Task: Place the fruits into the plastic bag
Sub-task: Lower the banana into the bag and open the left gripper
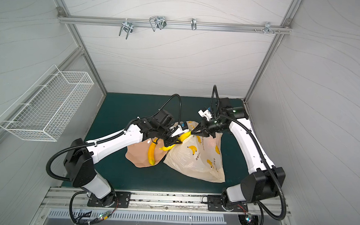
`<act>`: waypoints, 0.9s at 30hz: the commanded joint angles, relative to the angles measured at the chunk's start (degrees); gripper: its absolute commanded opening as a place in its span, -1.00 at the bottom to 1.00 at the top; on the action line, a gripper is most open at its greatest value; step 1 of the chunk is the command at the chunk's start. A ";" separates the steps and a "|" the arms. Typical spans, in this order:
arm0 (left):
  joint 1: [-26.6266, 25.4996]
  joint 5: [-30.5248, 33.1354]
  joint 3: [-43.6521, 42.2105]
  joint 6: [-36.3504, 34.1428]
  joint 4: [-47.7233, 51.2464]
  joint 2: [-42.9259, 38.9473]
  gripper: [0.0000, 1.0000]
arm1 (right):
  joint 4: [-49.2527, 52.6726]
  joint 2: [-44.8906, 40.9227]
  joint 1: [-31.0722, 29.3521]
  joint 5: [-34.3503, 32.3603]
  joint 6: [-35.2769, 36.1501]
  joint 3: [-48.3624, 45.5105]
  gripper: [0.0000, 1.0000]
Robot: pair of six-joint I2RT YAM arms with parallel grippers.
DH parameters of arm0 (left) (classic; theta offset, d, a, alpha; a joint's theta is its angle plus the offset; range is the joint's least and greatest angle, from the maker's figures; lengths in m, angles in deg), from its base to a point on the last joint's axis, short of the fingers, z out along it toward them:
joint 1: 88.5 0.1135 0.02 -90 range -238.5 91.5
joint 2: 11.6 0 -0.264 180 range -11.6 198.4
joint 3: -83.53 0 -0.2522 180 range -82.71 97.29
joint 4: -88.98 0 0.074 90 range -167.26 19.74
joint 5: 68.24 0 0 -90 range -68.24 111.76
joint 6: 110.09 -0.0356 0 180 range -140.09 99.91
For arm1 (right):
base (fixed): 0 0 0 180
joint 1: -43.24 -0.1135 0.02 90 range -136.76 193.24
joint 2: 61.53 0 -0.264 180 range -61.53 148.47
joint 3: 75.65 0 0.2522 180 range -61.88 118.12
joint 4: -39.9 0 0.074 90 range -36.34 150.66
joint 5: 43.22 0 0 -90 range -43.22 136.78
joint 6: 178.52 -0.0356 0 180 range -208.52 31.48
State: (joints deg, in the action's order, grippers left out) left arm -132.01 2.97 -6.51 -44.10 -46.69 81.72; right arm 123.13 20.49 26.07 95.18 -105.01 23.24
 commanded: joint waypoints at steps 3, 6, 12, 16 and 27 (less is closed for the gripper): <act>-0.15 -0.67 5.09 14.74 -3.25 4.09 -0.94 | 0.58 0.25 -0.41 1.32 0.43 0.95 -1.00; -0.14 1.37 6.90 19.63 -2.40 6.51 -0.95 | 0.36 0.24 -0.49 1.56 0.34 0.80 -1.00; -0.15 5.02 9.68 28.50 -3.23 10.05 -0.92 | -0.08 -0.09 -0.72 1.69 0.24 0.15 -1.00; -0.16 6.44 11.29 35.36 -3.36 11.79 -0.92 | -0.48 -0.43 -0.72 1.72 0.12 -0.44 -1.00; -1.24 6.44 9.52 55.81 -5.25 12.38 -0.97 | -1.95 -1.23 -0.71 2.41 -0.69 -1.86 -1.00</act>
State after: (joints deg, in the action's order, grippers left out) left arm -132.51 8.26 2.02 4.10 -49.01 93.65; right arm 121.19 20.49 25.68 96.34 -105.66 21.77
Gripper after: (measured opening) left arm 0.277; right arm 0.050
